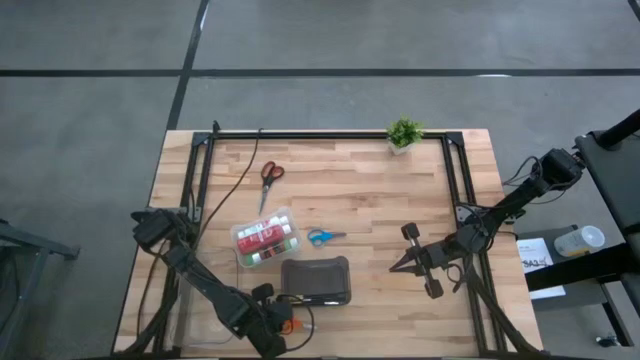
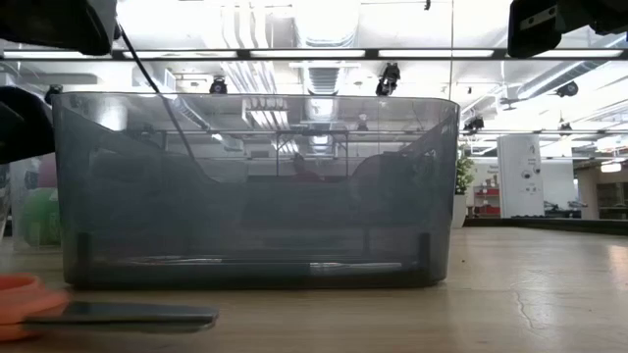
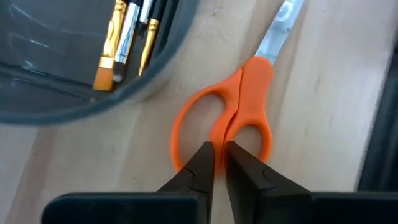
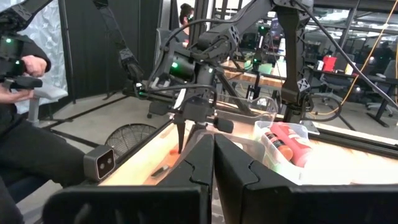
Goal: Pick & Place Paint Supplies
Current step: Put the orange scissors into the bottom transparent bin
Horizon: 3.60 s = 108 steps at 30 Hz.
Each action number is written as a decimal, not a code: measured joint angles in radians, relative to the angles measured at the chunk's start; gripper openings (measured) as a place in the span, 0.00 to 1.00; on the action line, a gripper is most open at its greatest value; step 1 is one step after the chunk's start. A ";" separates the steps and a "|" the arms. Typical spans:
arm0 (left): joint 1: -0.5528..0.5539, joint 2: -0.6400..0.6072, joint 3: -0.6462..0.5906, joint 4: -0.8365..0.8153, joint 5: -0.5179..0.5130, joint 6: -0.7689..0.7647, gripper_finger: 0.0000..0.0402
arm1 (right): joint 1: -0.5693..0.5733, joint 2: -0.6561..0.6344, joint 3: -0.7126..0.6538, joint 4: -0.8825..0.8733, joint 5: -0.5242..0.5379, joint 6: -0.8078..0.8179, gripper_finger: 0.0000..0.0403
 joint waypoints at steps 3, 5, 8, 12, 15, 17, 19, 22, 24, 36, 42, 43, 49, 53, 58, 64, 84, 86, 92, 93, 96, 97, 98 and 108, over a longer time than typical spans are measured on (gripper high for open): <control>-0.001 -0.010 -0.001 -0.002 0.007 -0.010 0.08 | 0.000 0.000 0.000 0.000 0.000 0.000 0.02; -0.001 -0.018 -0.002 -0.007 0.015 -0.020 0.08 | 0.000 0.000 0.000 0.000 0.000 0.000 0.02; -0.001 -0.021 -0.003 -0.010 0.015 -0.026 0.08 | -0.001 0.000 0.000 0.000 0.000 0.000 0.02; -0.001 -0.022 -0.010 -0.005 0.013 -0.027 0.08 | -0.001 0.000 0.000 0.000 0.000 0.000 0.02; -0.001 -0.022 -0.010 -0.005 0.010 -0.027 0.08 | -0.001 0.000 0.000 0.000 0.000 0.000 0.02; -0.001 -0.022 -0.010 -0.006 0.010 -0.027 0.08 | -0.001 0.000 0.000 0.000 0.000 0.000 0.02; -0.001 -0.022 -0.010 -0.005 0.007 -0.027 0.09 | -0.001 0.000 0.000 0.000 0.000 0.000 0.02; -0.001 -0.022 -0.010 -0.005 0.007 -0.027 0.09 | -0.001 0.000 0.000 0.000 0.000 0.000 0.02; -0.001 -0.022 -0.010 -0.003 0.005 -0.031 0.09 | 0.000 0.000 0.000 0.000 0.000 0.000 0.02; 0.001 -0.022 -0.010 -0.013 0.002 -0.096 0.10 | 0.000 0.000 0.000 0.000 0.000 0.000 0.02; 0.001 -0.022 -0.010 -0.015 -0.004 -0.113 0.24 | 0.000 0.000 0.000 0.000 0.000 0.000 0.02; 0.001 -0.022 -0.010 -0.010 -0.004 -0.112 0.27 | 0.000 0.000 0.000 0.000 0.000 0.000 0.02; 0.001 -0.024 0.007 0.020 -0.004 -0.104 0.40 | 0.000 0.000 0.000 0.000 0.000 0.000 0.02; 0.003 -0.025 0.023 0.015 -0.004 -0.105 0.44 | 0.000 0.000 0.000 0.000 0.000 0.000 0.02; 0.008 -0.041 0.038 -0.048 -0.004 -0.145 0.44 | 0.000 0.000 0.000 0.000 0.000 0.000 0.02; 0.015 -0.060 0.038 -0.134 -0.009 -0.270 0.44 | 0.000 0.000 0.000 0.000 0.000 0.000 0.02; 0.024 -0.061 -0.090 -0.006 -0.011 -0.350 0.44 | -0.001 0.000 0.000 0.000 0.000 0.000 0.02; 0.024 -0.063 -0.099 -0.002 0.004 -0.347 0.44 | 0.000 0.000 0.000 0.000 0.000 0.000 0.02; 0.026 -0.064 -0.101 -0.050 0.063 -0.347 0.44 | 0.000 0.000 0.000 0.000 0.000 0.000 0.02; 0.026 -0.064 -0.101 -0.067 0.076 -0.347 0.44 | 0.000 0.000 0.000 0.000 0.000 0.000 0.02; 0.032 -0.065 -0.100 -0.093 0.110 -0.344 0.44 | 0.000 0.000 0.000 0.000 0.000 0.000 0.02; 0.036 -0.068 -0.100 -0.100 0.124 -0.343 0.44 | 0.000 0.000 0.000 0.000 0.000 0.000 0.02; 0.040 -0.069 -0.100 -0.107 0.135 -0.337 0.44 | 0.000 0.000 0.000 0.000 0.000 0.000 0.02; 0.108 -0.115 -0.100 -0.233 0.184 -0.265 0.44 | 0.000 0.000 0.000 0.000 0.000 0.000 0.02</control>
